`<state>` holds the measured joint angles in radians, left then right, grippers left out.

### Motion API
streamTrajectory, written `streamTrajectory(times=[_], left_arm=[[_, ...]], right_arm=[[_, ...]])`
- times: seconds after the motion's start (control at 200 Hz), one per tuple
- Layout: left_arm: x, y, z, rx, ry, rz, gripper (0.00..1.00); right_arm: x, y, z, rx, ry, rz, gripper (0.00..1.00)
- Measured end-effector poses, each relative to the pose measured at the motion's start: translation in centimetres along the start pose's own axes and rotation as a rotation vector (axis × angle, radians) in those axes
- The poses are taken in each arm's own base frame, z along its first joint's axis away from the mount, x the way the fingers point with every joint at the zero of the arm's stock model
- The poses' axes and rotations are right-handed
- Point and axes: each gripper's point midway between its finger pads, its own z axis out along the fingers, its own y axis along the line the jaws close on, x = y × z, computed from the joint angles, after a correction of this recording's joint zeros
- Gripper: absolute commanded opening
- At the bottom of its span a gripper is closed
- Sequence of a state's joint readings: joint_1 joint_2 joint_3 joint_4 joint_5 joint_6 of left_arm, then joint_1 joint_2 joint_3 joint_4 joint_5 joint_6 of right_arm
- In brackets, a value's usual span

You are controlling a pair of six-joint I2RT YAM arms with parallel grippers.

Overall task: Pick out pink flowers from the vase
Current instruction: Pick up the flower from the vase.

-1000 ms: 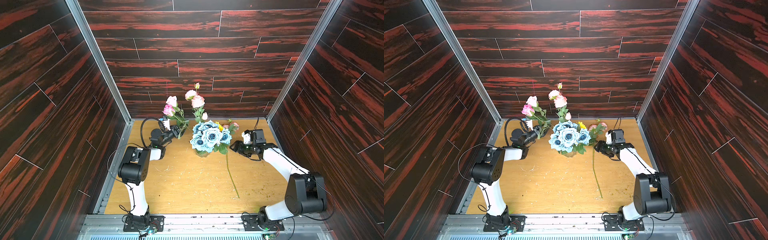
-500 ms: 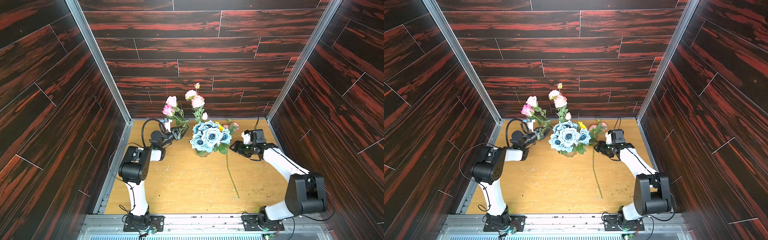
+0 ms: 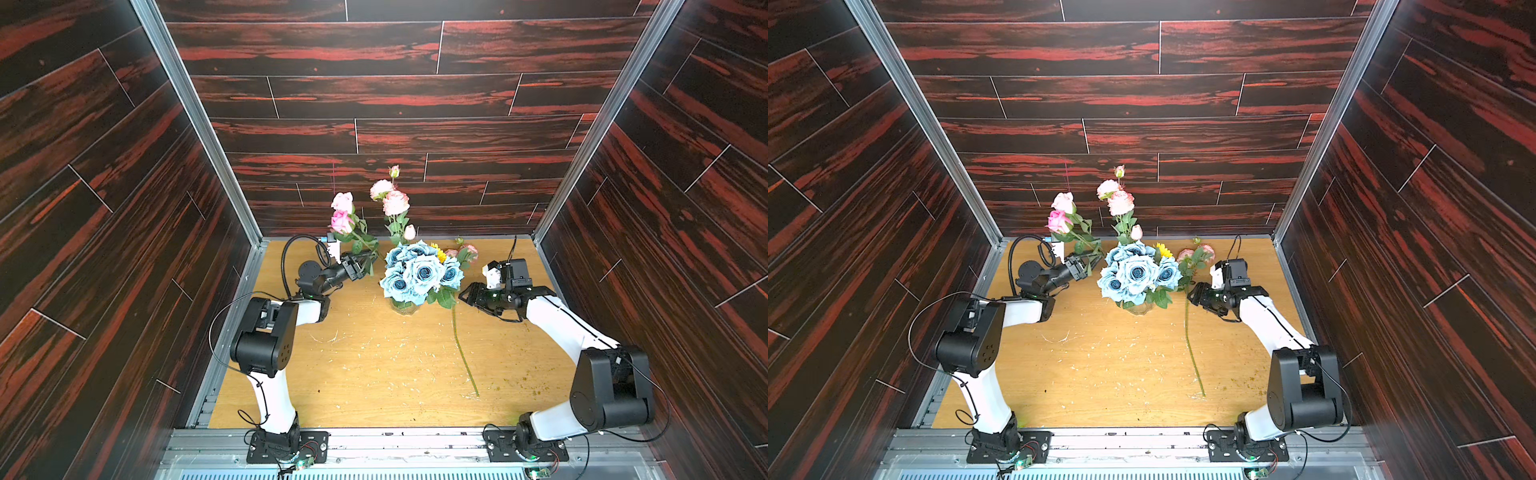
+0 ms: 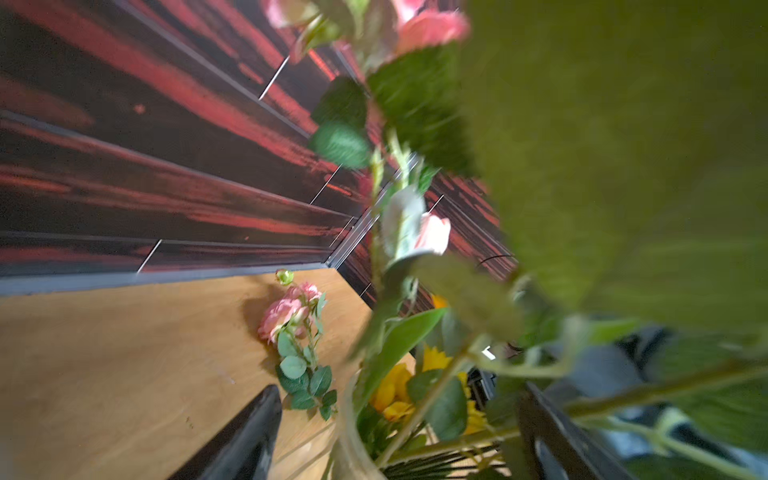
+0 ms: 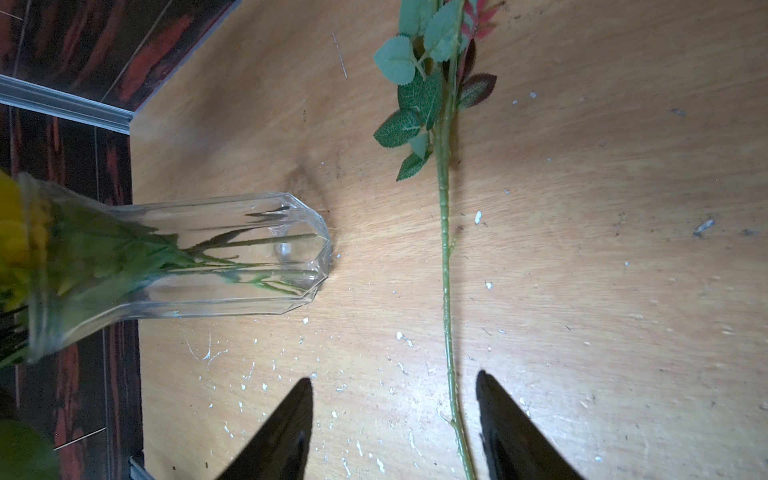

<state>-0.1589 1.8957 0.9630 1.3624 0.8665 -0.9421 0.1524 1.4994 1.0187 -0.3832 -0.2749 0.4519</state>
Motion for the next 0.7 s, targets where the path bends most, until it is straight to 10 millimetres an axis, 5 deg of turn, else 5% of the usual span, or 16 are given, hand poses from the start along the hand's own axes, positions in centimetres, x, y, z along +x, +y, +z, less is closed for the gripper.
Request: streamTrajectory(times=[0.346, 0.701], left_arm=[[-1.2, -1.0, 0.7, 0.026, -0.018, 0.028, 0.80], [-1.9, -1.0, 2.3, 0.047, -0.032, -0.002, 0.29]], right_arm=[[0.2, 0.2, 0.1, -0.004, 0.006, -0.002, 0.63], [0.2, 0.4, -0.5, -0.007, -0.001, -0.011, 0.62]])
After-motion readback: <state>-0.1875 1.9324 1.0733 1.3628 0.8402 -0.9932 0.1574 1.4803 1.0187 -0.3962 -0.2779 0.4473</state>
